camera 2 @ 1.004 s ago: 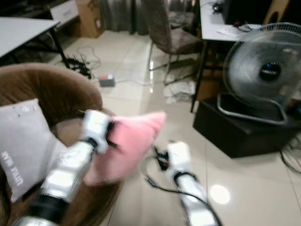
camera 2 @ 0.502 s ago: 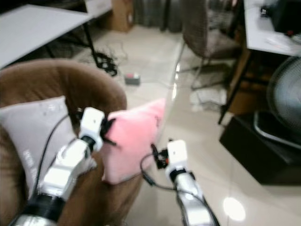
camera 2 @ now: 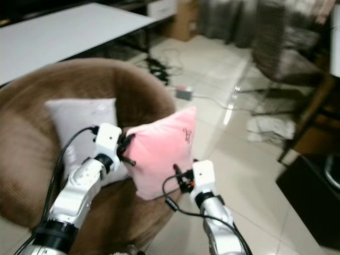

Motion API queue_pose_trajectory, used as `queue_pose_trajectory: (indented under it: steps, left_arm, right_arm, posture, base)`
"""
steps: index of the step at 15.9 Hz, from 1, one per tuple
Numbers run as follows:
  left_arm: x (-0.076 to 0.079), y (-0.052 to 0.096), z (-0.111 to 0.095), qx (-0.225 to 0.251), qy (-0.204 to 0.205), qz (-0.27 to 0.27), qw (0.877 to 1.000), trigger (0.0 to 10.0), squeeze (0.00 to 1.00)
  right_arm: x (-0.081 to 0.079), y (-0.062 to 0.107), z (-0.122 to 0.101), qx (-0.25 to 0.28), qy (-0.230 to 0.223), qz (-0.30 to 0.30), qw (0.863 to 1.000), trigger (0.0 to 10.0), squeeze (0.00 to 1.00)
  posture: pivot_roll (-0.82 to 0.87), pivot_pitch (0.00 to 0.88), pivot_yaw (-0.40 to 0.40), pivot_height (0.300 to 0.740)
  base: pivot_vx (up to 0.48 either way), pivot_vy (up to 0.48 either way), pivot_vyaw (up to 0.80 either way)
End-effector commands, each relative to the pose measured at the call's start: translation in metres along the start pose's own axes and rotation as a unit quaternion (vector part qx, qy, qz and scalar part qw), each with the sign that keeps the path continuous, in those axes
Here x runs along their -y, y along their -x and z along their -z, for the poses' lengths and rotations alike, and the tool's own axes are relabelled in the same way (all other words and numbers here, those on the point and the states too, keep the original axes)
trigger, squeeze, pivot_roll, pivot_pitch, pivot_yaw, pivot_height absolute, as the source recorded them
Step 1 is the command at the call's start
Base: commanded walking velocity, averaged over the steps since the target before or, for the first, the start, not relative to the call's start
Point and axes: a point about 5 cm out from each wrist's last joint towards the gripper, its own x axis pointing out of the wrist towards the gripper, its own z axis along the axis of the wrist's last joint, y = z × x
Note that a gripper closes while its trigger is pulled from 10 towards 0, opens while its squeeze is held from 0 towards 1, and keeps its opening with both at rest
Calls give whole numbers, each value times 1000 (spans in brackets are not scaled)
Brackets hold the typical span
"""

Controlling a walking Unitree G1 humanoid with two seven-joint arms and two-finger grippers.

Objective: Move the pillow to the sofa from floor

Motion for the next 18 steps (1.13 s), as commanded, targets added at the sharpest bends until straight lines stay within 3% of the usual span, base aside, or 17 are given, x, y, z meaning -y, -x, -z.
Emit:
queue_pose_trajectory:
  steps: [1,5,6,8,16,18]
  left_arm:
    - [-8,0,-9,21,-22,-24,999,0,0]
    - [-7,-1,-8,16,-38,-13,999,0,0]
    - [-6,-2,-8,16,-34,-16,999,0,0]
    - [-6,-3,-9,17,-36,-16,999,0,0]
    - [-16,-19,-19,29,-45,-15,998,0,0]
    - [-32,-37,-29,18,-45,-38,998,0,0]
  right_arm:
    - [0,0,2,-2,-9,0,1000,10000,322]
    - [-3,1,7,-15,9,1,1000,10000,294]
    - [-2,1,8,-18,8,2,1000,10000,247]
    - [-2,1,9,-17,9,3,1000,10000,243]
    - [-6,4,2,-6,12,1,1000,10000,251]
    - [-8,5,2,-7,8,0,1000,10000,251]
  posture:
    - [94,5,31,740]
    - [91,6,35,740]
    - [89,5,38,740]
    - [88,2,41,740]
    - [74,0,48,740]
    - [84,2,38,740]
  base:
    - [0,0,544]
    - [0,0,544]
    - [0,0,0]
    - [0,0,0]
    - [480,0,0]
    - [0,0,0]
